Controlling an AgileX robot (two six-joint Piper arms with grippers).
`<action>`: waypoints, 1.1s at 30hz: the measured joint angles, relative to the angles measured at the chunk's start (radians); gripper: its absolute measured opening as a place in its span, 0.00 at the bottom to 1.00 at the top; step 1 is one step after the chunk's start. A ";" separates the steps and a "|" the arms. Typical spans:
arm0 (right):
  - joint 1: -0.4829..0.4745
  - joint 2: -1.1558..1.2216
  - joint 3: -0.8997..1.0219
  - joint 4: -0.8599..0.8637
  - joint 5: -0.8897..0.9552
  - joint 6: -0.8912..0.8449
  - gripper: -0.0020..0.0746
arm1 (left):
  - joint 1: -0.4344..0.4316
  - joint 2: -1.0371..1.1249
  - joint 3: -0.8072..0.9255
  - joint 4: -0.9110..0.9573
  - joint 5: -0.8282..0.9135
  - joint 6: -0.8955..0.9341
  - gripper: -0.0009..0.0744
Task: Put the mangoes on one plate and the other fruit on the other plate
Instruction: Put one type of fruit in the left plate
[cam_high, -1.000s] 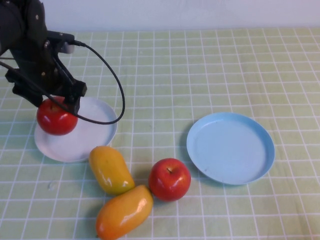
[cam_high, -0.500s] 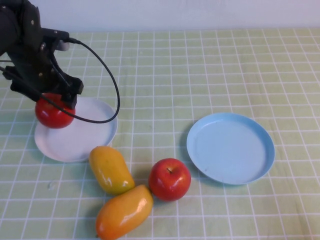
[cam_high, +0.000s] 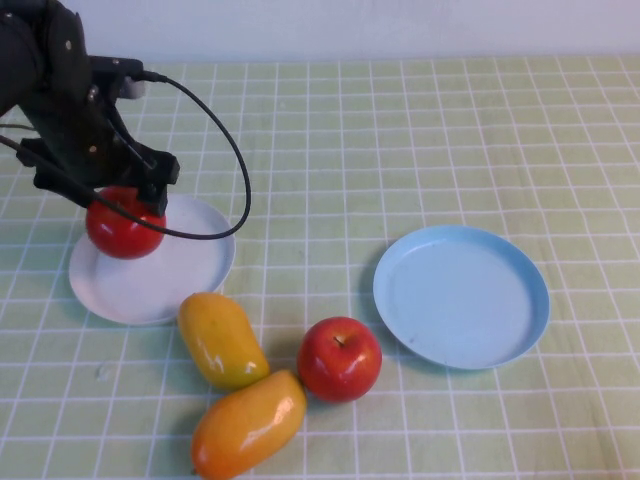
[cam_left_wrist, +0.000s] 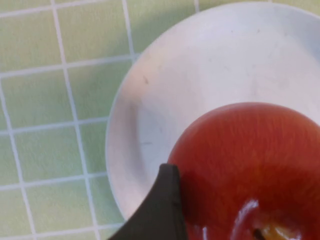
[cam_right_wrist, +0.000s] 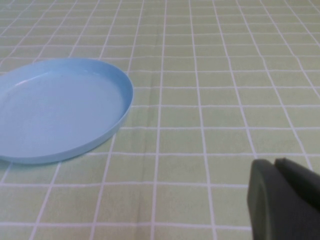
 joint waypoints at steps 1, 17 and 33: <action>0.000 0.000 0.000 0.000 0.000 0.000 0.00 | 0.000 0.000 0.000 0.005 -0.004 0.014 0.90; 0.000 0.000 0.000 0.000 0.000 0.000 0.00 | 0.014 0.029 0.000 -0.202 0.130 0.386 0.90; 0.000 0.000 0.000 0.000 0.000 -0.002 0.01 | 0.113 0.095 0.000 -0.225 0.146 0.172 0.90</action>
